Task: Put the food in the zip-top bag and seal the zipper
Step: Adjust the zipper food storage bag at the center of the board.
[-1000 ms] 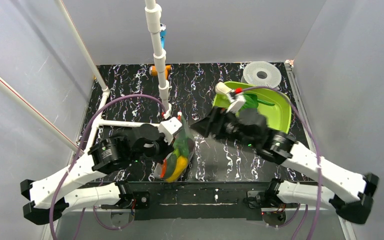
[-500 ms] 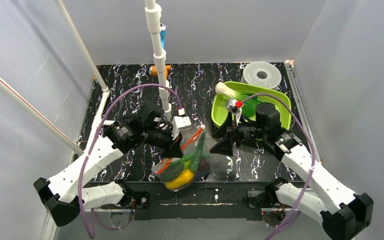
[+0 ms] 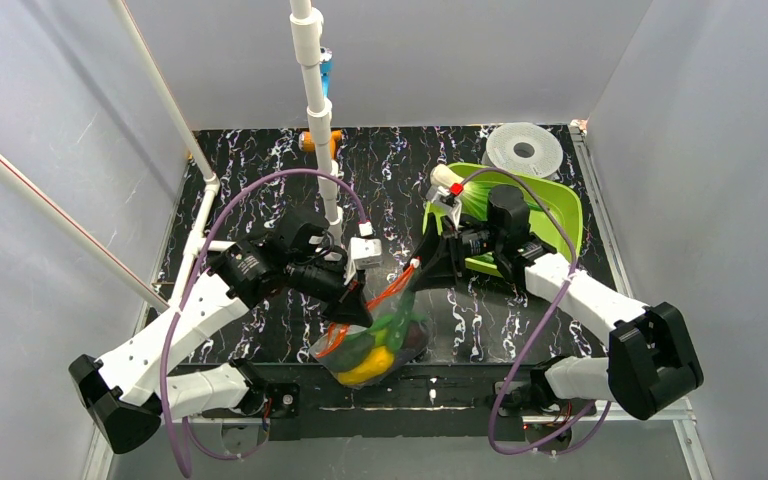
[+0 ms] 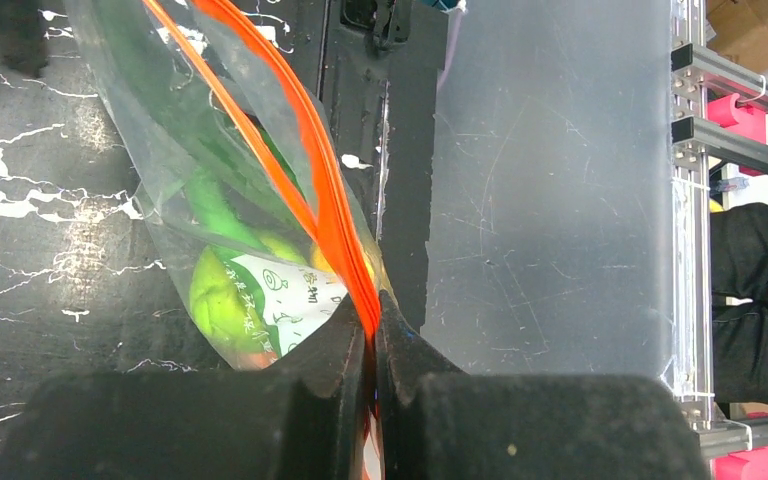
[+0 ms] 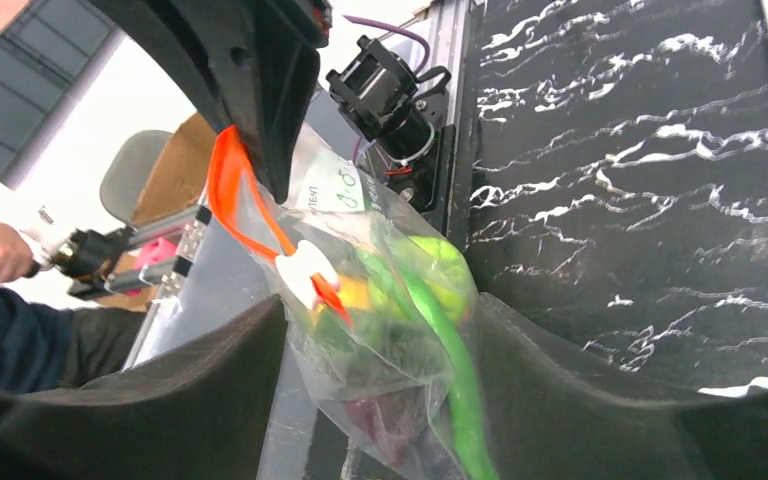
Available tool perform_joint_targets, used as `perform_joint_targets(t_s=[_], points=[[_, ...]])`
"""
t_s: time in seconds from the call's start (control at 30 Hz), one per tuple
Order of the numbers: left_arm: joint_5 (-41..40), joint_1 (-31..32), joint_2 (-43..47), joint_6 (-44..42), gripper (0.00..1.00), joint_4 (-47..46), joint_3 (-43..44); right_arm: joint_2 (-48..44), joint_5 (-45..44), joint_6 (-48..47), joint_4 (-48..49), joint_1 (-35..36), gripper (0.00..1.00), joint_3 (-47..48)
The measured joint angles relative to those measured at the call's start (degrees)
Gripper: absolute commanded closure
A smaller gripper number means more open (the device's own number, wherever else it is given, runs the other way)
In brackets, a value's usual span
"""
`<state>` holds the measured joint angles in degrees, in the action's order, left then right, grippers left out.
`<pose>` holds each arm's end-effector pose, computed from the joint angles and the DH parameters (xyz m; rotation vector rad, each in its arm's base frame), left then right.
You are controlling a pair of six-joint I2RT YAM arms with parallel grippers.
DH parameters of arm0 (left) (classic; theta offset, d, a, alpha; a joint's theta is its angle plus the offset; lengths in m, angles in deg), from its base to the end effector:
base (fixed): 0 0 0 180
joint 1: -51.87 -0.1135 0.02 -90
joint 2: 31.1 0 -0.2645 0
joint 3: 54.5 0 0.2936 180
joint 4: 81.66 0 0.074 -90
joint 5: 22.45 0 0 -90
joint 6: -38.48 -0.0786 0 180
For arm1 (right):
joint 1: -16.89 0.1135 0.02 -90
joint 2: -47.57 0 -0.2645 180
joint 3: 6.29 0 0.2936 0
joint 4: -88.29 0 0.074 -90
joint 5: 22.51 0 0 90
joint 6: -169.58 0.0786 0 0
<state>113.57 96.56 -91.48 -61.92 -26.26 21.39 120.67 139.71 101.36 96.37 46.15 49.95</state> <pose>0.1528 -0.2307 0.3395 1.4361 1.7878 -1.2227 0.2434 0.2222 0.2665 -1.1326 1.5724 1.6885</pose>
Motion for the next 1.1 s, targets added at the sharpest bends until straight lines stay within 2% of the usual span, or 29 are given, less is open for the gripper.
perform_joint_targets(t_s=[0.1, 0.17, 0.27, 0.37, 0.43, 0.47, 0.5, 0.57, 0.73, 0.83, 0.97, 1.07, 1.1], points=[[0.07, -0.02, -0.39, 0.22, 1.0, -0.26, 0.0, -0.09, 1.03, 5.7, 7.96, 0.31, 0.31, -1.27], [0.35, -0.04, -0.39, 0.42, 1.0, -0.28, 0.0, -0.09, 1.73, 9.35, 12.9, 0.42, 0.34, -2.16], [0.79, -0.22, -0.39, 0.81, 1.0, -0.33, 0.0, 0.2, 2.58, 12.9, 17.75, 0.7, 0.43, -2.29], [0.96, -0.28, -0.39, 1.25, 1.0, -0.35, 0.0, 0.52, 3.1, 16.02, 22.08, 1.11, 0.63, -2.32], [1.01, -0.28, -0.35, 1.49, 1.0, -0.33, 0.0, 0.57, 3.19, 18.25, 25.03, 1.18, 0.69, -2.58], [1.01, -0.31, -0.33, 1.53, 1.0, -0.33, 0.0, 0.55, 3.3, 19.06, 26.25, 1.2, 0.69, -2.82], [0.98, -0.33, -0.28, 1.6, 1.0, -0.31, 0.0, 0.55, 3.3, 19.8, 27.1, 1.2, 0.65, -3.1], [0.96, -0.33, -0.04, 1.73, 1.0, -0.35, 0.0, 0.55, 3.34, 20.74, 28.26, 1.2, 0.5, -3.65], [0.66, -0.33, 1.33, 2.56, 1.0, -0.83, -0.02, 0.24, 3.13, 21.92, 30.16, 1.2, 0.48, -5.81], [0.48, -0.33, 2.43, 2.95, 1.0, -1.49, -0.5, -0.42, 2.93, 22.34, 30.62, 1.2, 0.52, -7.17], [0.35, -0.33, 3.32, 3.58, 1.0, -1.68, -1.4, -1.46, 2.56, 23.21, 31.65, 1.2, 0.66, -7.82], [0.31, -0.33, 3.32, 3.82, 1.0, -1.84, -1.77, -1.77, 2.25, 23.96, 32.87, 1.2, 0.68, -7.82], [0.31, -0.33, 3.32, 3.96, 1.0, -1.88, -1.84, -1.77, 2.08, 24.35, 33.2, 1.2, 0.72, -7.82]])
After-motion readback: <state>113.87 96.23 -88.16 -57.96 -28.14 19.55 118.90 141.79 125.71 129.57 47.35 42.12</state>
